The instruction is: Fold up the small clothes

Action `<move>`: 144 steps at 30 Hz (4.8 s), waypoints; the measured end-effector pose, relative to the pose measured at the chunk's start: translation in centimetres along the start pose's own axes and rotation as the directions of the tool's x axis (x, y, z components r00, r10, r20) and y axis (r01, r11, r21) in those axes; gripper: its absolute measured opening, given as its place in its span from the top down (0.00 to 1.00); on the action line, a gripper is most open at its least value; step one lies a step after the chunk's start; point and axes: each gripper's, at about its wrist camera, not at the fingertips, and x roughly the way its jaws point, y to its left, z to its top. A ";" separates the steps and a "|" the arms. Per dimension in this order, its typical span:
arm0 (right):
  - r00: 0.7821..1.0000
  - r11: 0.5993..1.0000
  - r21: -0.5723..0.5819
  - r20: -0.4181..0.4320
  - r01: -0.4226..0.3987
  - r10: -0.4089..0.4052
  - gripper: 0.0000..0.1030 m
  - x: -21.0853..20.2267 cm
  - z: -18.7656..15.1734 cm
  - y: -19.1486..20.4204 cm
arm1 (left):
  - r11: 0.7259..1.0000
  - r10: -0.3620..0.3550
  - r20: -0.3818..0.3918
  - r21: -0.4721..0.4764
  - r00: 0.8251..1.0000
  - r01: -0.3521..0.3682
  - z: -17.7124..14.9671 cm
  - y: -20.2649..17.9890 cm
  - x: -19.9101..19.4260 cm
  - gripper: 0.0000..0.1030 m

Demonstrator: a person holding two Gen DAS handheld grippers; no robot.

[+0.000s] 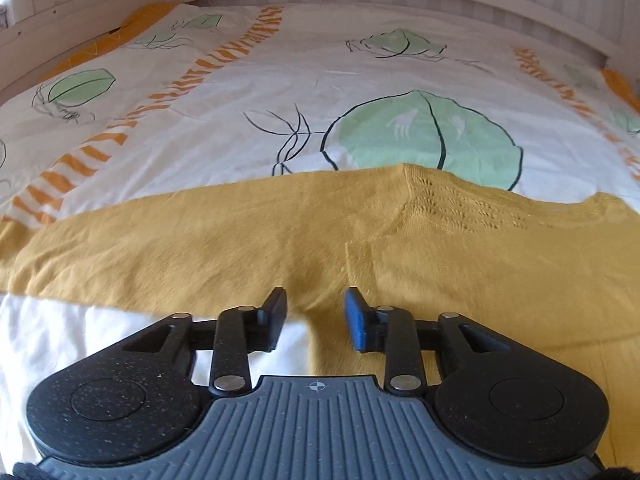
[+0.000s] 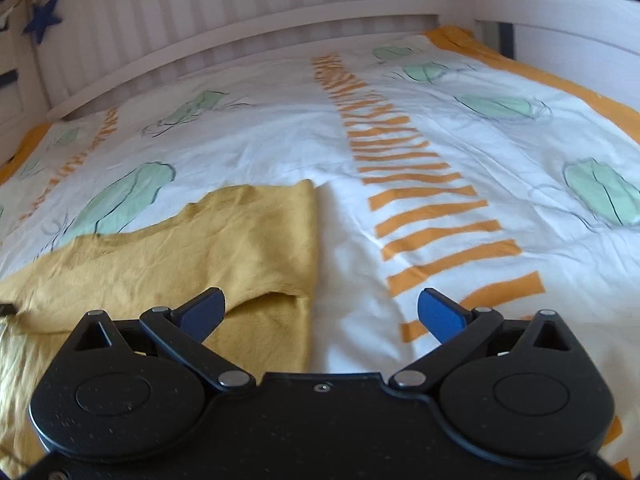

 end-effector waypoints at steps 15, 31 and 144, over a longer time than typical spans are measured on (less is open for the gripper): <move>0.987 0.981 -0.122 0.027 -0.153 0.157 0.01 -1.2 -1.7 2.6 | 0.994 -0.027 0.007 -0.110 1.000 0.028 -2.3 8.4 -3.1 0.48; 0.972 0.943 -0.244 0.011 -0.226 0.236 0.01 -0.8 -1.5 15.4 | 0.915 0.053 0.055 -0.402 0.997 -0.027 -1.7 21.9 -3.4 0.45; 0.898 0.895 -0.131 -0.177 -0.427 0.403 0.32 5.2 1.7 20.3 | 0.986 -0.167 0.071 -0.012 0.984 0.168 -5.9 -0.9 -0.6 0.41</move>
